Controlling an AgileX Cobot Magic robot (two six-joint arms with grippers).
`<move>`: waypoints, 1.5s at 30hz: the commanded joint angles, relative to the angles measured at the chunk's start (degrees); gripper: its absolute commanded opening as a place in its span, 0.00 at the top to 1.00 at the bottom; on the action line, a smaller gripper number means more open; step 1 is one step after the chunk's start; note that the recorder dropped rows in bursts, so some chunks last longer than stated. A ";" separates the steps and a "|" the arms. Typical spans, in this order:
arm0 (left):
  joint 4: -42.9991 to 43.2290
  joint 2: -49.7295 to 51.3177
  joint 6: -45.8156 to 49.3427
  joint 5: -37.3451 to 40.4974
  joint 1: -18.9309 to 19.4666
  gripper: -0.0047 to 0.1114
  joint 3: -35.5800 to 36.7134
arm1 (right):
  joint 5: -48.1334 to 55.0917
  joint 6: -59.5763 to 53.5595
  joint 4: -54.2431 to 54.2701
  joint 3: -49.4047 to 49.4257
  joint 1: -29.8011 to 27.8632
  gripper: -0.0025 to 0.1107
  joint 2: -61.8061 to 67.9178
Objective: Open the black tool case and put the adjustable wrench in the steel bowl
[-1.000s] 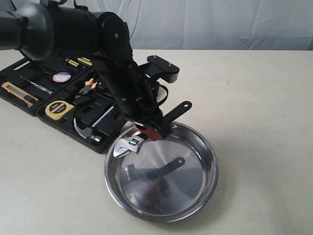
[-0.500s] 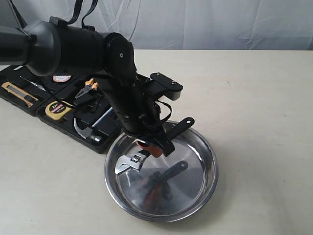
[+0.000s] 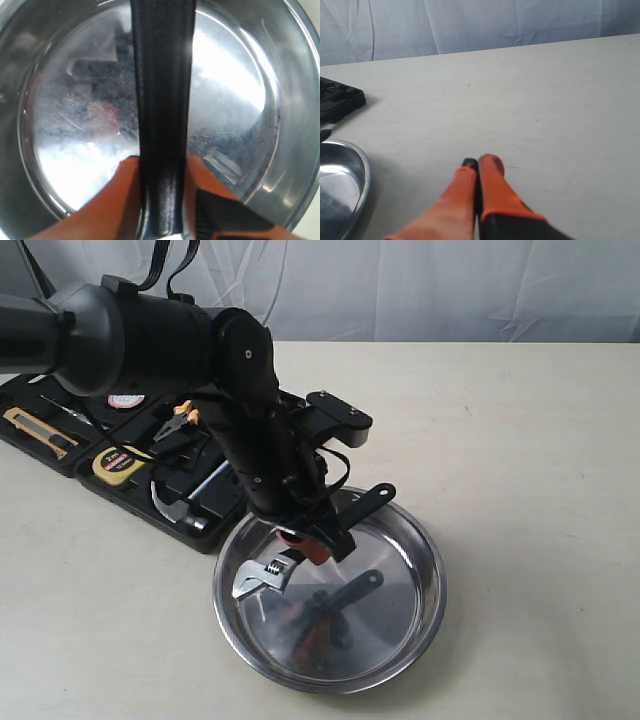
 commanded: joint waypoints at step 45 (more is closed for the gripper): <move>24.13 -70.84 -15.12 -28.77 8.69 0.96 32.68 | -0.85 -0.23 0.08 -0.16 -0.25 0.98 -0.37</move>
